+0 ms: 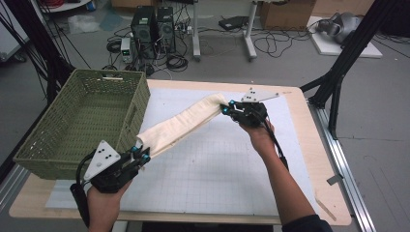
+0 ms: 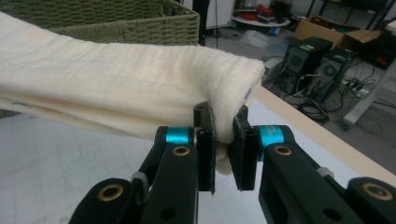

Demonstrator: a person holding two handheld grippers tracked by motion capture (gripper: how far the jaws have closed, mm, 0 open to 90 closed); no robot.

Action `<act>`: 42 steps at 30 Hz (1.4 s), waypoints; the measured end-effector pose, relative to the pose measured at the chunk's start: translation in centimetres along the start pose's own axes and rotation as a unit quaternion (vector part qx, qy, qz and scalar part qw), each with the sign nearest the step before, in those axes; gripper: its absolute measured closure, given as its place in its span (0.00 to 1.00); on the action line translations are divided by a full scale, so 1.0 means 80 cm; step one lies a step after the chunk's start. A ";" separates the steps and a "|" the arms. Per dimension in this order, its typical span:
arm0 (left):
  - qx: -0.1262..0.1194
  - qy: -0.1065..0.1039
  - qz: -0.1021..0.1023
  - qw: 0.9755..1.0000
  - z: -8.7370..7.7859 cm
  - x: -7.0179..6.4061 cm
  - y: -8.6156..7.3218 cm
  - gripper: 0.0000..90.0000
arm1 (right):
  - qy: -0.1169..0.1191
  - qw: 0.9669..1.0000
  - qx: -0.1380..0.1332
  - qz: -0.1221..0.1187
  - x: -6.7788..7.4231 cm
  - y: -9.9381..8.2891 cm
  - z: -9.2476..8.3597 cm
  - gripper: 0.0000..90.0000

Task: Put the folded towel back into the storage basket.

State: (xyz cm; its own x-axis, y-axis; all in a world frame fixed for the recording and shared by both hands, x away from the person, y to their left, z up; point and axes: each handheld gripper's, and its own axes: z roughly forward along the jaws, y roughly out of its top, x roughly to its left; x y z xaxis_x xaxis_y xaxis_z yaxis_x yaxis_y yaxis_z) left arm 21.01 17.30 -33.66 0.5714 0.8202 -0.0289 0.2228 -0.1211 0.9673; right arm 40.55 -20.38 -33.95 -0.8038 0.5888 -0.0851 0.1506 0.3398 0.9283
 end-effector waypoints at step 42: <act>-0.046 0.118 -0.019 0.992 -0.089 0.057 0.001 0.91 | 0.074 0.997 -0.016 -0.034 0.049 0.100 0.151 0.91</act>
State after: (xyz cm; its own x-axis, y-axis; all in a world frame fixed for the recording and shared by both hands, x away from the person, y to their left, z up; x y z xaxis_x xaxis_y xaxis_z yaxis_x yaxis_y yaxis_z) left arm 18.03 24.97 -31.92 0.3601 0.9328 -0.0170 0.1614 -0.0443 0.9859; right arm 45.57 -6.49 -31.27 -0.8879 0.4499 -0.0964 0.0766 0.3511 0.9332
